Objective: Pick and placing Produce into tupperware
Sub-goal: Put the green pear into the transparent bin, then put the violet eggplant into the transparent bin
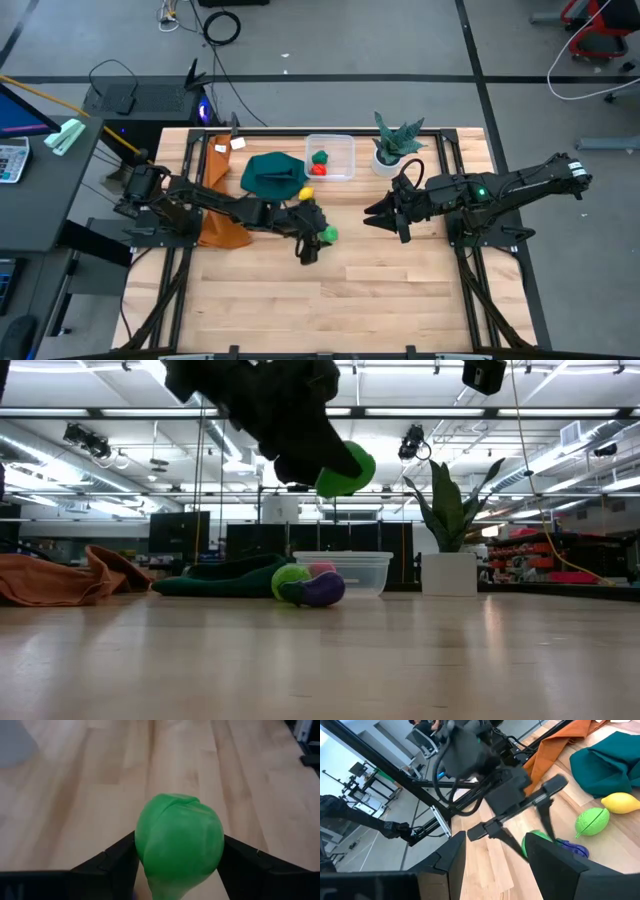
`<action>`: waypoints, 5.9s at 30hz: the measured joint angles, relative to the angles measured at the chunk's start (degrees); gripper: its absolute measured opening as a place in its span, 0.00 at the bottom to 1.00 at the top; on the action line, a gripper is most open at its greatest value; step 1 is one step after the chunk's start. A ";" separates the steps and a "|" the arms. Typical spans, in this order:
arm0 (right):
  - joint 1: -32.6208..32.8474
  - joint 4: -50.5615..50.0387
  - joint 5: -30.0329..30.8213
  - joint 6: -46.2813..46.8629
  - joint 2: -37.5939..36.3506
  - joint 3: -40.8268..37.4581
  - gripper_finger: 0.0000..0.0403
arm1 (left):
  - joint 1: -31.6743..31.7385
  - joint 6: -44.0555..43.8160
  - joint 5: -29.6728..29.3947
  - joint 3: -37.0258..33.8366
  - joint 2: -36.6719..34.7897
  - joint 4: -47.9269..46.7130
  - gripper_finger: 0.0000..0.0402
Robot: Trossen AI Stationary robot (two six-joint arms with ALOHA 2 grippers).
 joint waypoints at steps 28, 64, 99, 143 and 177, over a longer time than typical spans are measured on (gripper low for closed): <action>3.55 0.02 -0.04 1.68 0.00 0.00 0.41 | 26.32 7.56 2.58 9.23 -0.02 -12.27 0.61; 3.56 1.29 0.22 2.77 0.01 0.00 0.41 | 36.61 20.54 7.68 43.12 23.50 -40.72 0.62; 3.56 1.39 0.42 3.76 0.03 0.00 0.41 | 37.42 14.96 7.54 43.13 29.83 -43.68 0.62; 4.92 1.30 -1.64 1.47 -1.86 0.00 0.41 | 34.57 12.91 14.62 64.00 28.77 -63.19 0.72; 14.15 -10.47 3.39 1.65 -19.09 0.02 0.41 | 4.26 -12.16 14.50 45.35 25.40 -7.26 0.51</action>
